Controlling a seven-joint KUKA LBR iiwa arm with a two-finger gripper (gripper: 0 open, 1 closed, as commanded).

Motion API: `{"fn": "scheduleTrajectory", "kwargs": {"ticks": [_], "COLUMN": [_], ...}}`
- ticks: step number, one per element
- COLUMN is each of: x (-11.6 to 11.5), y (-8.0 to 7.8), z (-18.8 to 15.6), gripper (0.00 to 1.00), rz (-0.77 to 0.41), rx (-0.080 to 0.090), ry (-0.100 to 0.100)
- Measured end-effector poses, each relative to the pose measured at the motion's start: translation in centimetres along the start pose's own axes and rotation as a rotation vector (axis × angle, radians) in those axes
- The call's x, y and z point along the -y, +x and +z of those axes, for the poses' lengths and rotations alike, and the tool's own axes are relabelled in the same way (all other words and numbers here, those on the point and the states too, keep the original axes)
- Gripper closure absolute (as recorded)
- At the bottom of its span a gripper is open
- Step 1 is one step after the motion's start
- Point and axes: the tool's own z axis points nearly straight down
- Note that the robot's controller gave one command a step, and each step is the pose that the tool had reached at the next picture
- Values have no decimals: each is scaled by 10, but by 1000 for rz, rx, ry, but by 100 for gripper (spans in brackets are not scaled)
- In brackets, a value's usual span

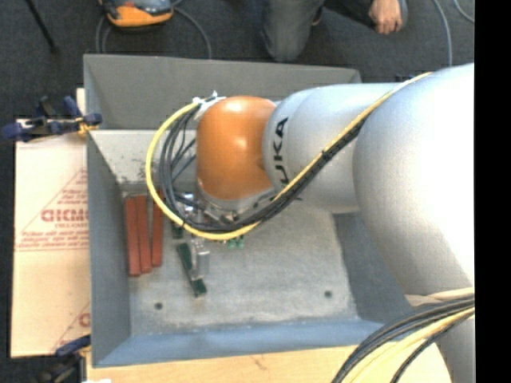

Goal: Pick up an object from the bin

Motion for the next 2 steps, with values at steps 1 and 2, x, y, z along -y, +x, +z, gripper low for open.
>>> {"fn": "scheduleTrajectory", "kwargs": {"ticks": [1,2], "x": [-12,-9], "y": [-39,-35], "z": [41,47], "gripper": [100,0], "rz": [6,8], "rx": [15,4], "ry": [-9,-4]}}
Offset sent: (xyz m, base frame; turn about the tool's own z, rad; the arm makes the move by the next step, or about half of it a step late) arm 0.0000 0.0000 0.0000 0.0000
